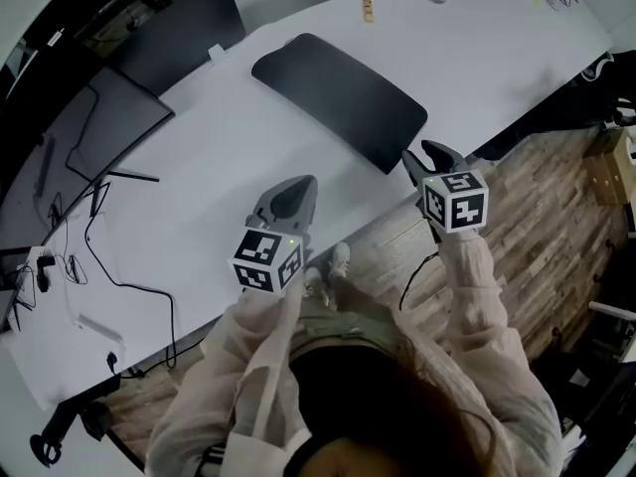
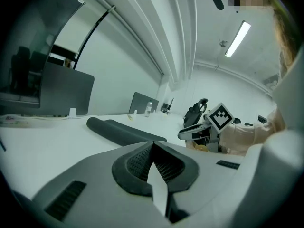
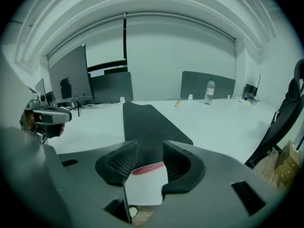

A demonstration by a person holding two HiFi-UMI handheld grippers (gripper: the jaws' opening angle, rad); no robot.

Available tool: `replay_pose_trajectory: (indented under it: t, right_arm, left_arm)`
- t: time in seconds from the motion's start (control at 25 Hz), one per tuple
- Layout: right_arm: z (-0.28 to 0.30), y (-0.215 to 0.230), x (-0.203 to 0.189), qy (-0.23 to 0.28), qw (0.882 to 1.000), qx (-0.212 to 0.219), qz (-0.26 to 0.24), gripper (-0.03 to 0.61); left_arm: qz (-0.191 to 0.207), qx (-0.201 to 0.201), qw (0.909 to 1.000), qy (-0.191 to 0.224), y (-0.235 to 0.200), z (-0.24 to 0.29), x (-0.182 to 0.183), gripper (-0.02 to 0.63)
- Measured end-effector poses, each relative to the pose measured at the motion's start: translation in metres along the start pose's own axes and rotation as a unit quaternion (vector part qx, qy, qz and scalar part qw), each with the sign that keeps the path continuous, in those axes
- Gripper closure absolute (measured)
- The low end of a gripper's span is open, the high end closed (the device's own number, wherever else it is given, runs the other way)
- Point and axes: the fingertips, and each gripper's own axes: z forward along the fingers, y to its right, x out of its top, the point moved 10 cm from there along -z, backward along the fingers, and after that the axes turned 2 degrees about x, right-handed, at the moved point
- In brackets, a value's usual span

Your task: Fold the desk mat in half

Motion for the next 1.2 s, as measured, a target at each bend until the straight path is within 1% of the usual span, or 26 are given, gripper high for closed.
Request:
replay_pose_trajectory:
  t: [0.16, 0.28, 0.44, 0.48, 0.64, 0.76, 0.92, 1.2]
  right_arm:
    - [-0.017, -0.031, -0.008, 0.025, 0.999, 0.014, 0.039, 0.425]
    - [-0.03, -0.052, -0.009, 0.048, 0.997, 0.018, 0.057, 0.45]
    - [-0.052, -0.077, 0.001, 0.088, 0.994, 0.016, 0.068, 0.548]
    - [-0.059, -0.083, 0.004, 0.098, 0.993, 0.013, 0.067, 0.565]
    - [-0.084, -0.1, 0.008, 0.135, 0.988, 0.009, 0.075, 0.565]
    - [-0.095, -0.105, 0.007, 0.153, 0.985, -0.007, 0.075, 0.565]
    - [-0.105, -0.109, 0.005, 0.163, 0.984, -0.035, 0.068, 0.565]
    - [-0.112, -0.105, 0.0, 0.17, 0.981, -0.041, 0.086, 0.565]
  left_arm:
    - [-0.001, 0.002, 0.9999, 0.012, 0.004, -0.017, 0.001, 0.591]
    - [0.001, 0.004, 0.9998, 0.021, 0.007, -0.028, 0.002, 0.591]
    - [0.001, 0.007, 0.9995, 0.032, 0.006, -0.044, 0.007, 0.591]
    - [0.001, 0.007, 0.9994, 0.035, 0.007, -0.049, 0.008, 0.591]
    - [0.001, 0.01, 0.9991, 0.042, 0.008, -0.066, 0.01, 0.591]
    - [0.005, 0.013, 0.9988, 0.046, 0.01, -0.074, 0.011, 0.591]
    - [0.002, 0.016, 0.9987, 0.047, 0.009, -0.079, 0.01, 0.591]
    - [0.007, 0.02, 0.9986, 0.048, 0.007, -0.075, 0.012, 0.591]
